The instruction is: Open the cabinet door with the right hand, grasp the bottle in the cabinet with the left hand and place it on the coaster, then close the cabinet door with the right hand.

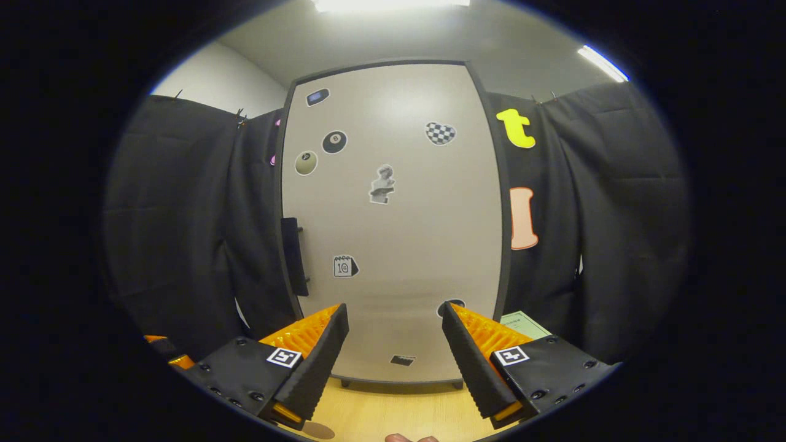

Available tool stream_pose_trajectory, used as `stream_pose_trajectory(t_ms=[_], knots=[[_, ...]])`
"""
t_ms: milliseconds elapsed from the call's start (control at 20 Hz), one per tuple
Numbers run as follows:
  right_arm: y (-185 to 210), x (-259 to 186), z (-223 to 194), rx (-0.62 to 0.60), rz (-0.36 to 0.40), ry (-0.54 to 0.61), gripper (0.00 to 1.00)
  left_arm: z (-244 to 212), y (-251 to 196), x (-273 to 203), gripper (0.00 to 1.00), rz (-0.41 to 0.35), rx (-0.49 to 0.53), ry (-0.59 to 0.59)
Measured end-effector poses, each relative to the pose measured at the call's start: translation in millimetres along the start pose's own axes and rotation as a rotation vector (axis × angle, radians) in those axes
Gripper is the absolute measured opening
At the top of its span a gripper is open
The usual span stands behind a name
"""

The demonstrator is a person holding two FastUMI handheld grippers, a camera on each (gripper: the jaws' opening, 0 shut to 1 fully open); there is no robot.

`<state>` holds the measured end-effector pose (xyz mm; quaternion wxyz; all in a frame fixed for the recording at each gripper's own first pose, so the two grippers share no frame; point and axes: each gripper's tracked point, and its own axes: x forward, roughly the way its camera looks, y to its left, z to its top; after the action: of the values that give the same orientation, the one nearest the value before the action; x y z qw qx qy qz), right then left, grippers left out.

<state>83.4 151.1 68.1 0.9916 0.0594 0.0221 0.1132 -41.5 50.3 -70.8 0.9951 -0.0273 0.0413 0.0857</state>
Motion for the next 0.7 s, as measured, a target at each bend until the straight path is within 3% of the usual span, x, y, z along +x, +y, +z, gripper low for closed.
stream_pose_trajectory(t_ms=[350,700], knots=[[85,59,44,-0.037,0.125,-0.045,0.98,-27,25,-17,0.89,0.034,0.001,0.052],[134,110,44,-0.129,0.122,-0.057,0.98,-42,43,-24,0.89,0.048,-0.083,0.082]])
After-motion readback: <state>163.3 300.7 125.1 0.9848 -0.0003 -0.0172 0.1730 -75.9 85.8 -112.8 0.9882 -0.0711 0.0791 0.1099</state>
